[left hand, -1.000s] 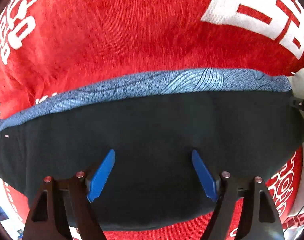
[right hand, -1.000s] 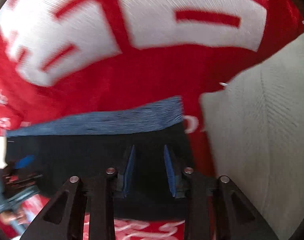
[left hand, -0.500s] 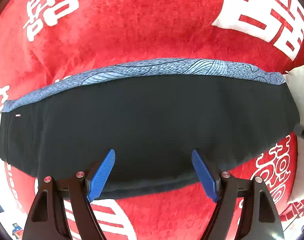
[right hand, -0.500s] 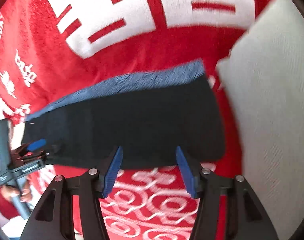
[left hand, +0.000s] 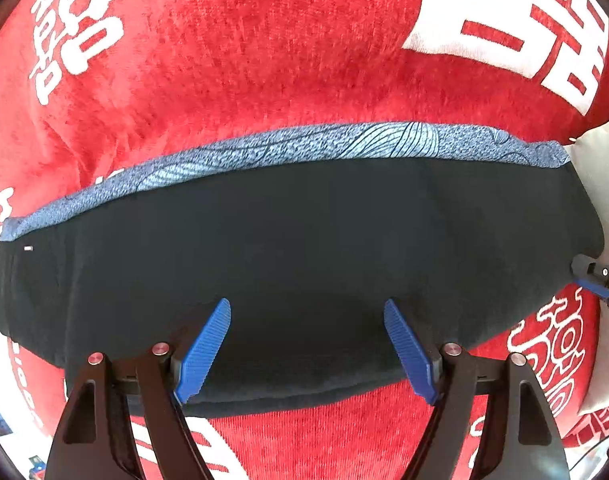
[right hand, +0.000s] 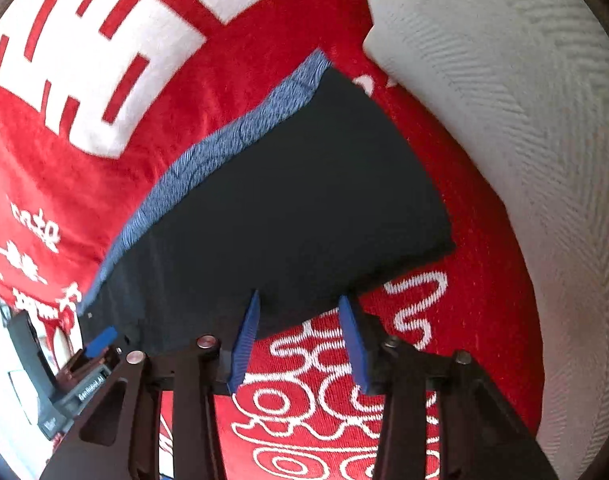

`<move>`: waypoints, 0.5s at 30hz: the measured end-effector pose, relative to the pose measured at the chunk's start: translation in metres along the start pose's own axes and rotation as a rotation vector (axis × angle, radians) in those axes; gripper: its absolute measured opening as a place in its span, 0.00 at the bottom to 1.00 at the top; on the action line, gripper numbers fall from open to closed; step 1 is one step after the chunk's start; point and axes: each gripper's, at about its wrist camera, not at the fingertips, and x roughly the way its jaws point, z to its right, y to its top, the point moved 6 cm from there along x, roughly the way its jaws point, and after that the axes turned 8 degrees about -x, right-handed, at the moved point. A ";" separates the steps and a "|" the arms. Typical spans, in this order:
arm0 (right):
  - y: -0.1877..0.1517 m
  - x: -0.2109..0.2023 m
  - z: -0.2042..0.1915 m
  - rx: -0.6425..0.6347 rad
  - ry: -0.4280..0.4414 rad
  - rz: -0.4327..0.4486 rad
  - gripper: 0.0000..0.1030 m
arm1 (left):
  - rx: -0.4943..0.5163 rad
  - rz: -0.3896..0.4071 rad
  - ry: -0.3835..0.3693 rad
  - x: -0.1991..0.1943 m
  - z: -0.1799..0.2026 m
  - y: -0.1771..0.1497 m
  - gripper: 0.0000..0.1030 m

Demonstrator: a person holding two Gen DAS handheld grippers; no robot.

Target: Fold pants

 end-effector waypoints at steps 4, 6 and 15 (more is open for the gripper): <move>0.011 -0.009 -0.001 0.005 -0.026 0.054 0.05 | 0.011 -0.008 -0.005 -0.002 0.009 0.000 0.78; 0.007 -0.010 -0.004 -0.008 -0.040 0.059 0.05 | 0.026 -0.020 -0.009 0.004 0.009 -0.001 0.78; -0.008 -0.001 0.006 -0.050 -0.096 -0.021 0.16 | 0.022 -0.020 -0.018 0.006 0.007 -0.016 0.78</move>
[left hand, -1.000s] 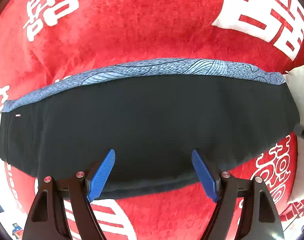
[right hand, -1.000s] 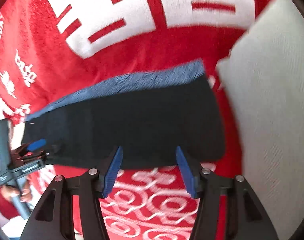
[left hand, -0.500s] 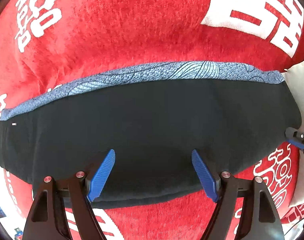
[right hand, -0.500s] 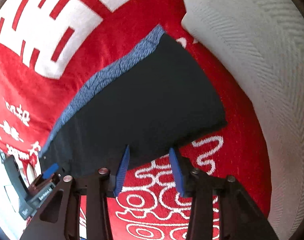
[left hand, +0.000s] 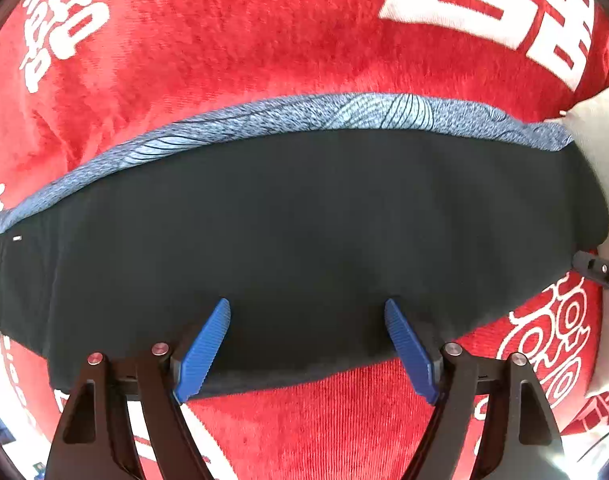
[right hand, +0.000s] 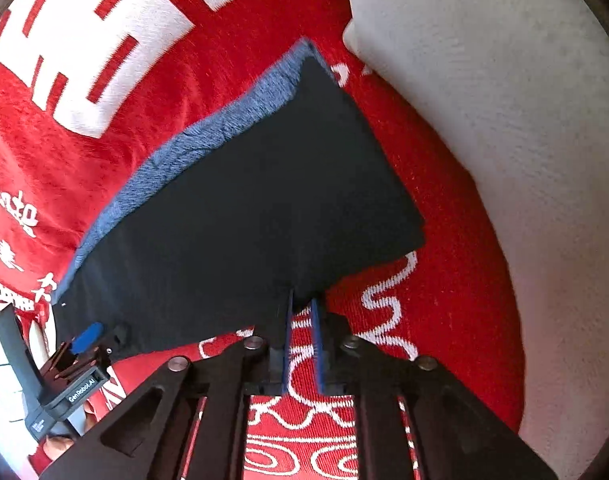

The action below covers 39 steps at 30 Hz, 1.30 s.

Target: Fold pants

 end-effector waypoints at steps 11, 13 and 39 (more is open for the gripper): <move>-0.040 -0.025 -0.031 -0.127 -0.052 -0.021 0.56 | -0.145 -0.001 0.032 -0.032 -0.068 -0.017 0.78; -0.047 -0.022 -0.039 -0.124 -0.048 -0.028 0.56 | -0.160 0.005 0.034 -0.036 -0.083 -0.020 0.78; -0.144 0.097 -0.357 -0.191 0.303 -0.035 0.56 | -0.171 0.039 0.053 -0.025 -0.320 -0.028 0.78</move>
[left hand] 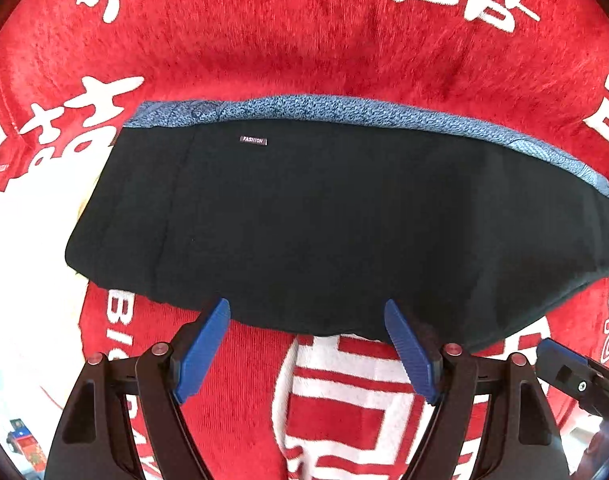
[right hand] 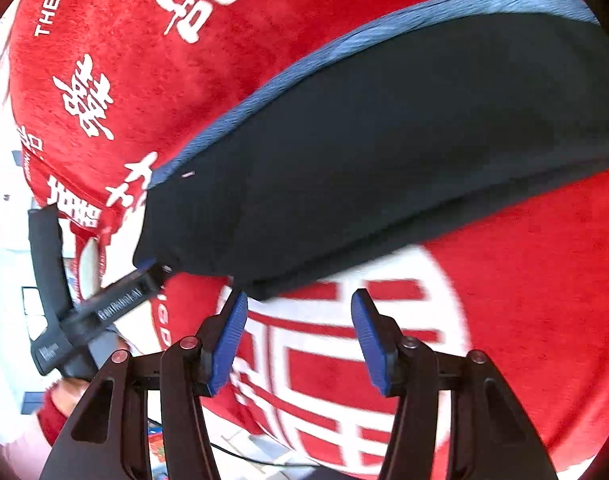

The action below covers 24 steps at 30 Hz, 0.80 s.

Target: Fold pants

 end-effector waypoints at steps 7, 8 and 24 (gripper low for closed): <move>0.012 0.027 0.003 0.081 0.031 0.035 0.56 | 0.026 0.003 -0.038 0.007 0.011 -0.001 0.78; 0.013 0.027 0.005 0.097 0.040 0.041 0.56 | 0.027 0.003 -0.043 0.008 0.013 -0.001 0.78; 0.016 0.011 0.014 0.122 -0.035 0.084 0.08 | 0.206 -0.013 -0.065 0.020 0.072 -0.017 0.79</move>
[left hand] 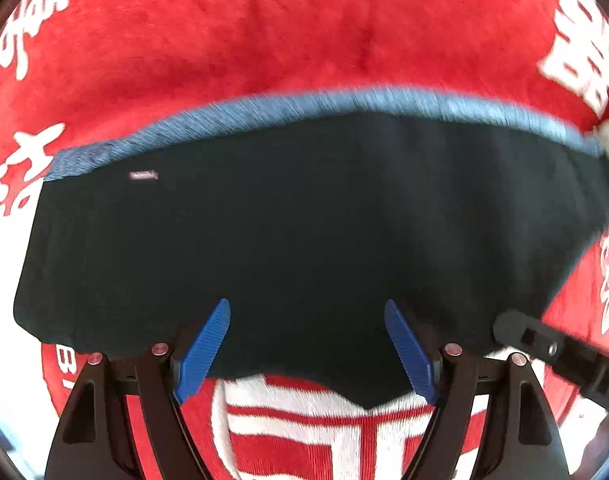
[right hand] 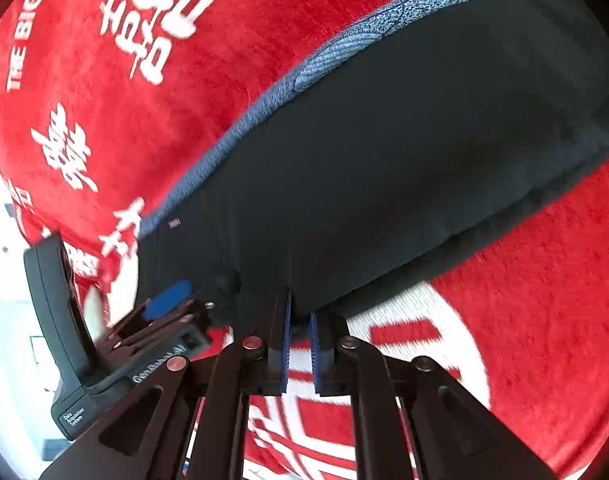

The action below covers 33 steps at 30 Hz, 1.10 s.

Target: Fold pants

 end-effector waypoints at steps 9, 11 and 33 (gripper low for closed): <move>-0.013 0.005 0.017 -0.016 -0.015 -0.078 0.22 | -0.011 0.014 0.015 -0.005 -0.002 -0.007 0.79; -0.007 -0.016 0.015 -0.088 -0.064 -0.060 0.22 | -0.038 0.045 0.008 -0.018 -0.008 0.005 0.79; 0.161 0.004 0.059 -0.322 -0.415 0.079 0.19 | -0.207 0.098 0.181 0.046 -0.048 0.124 0.91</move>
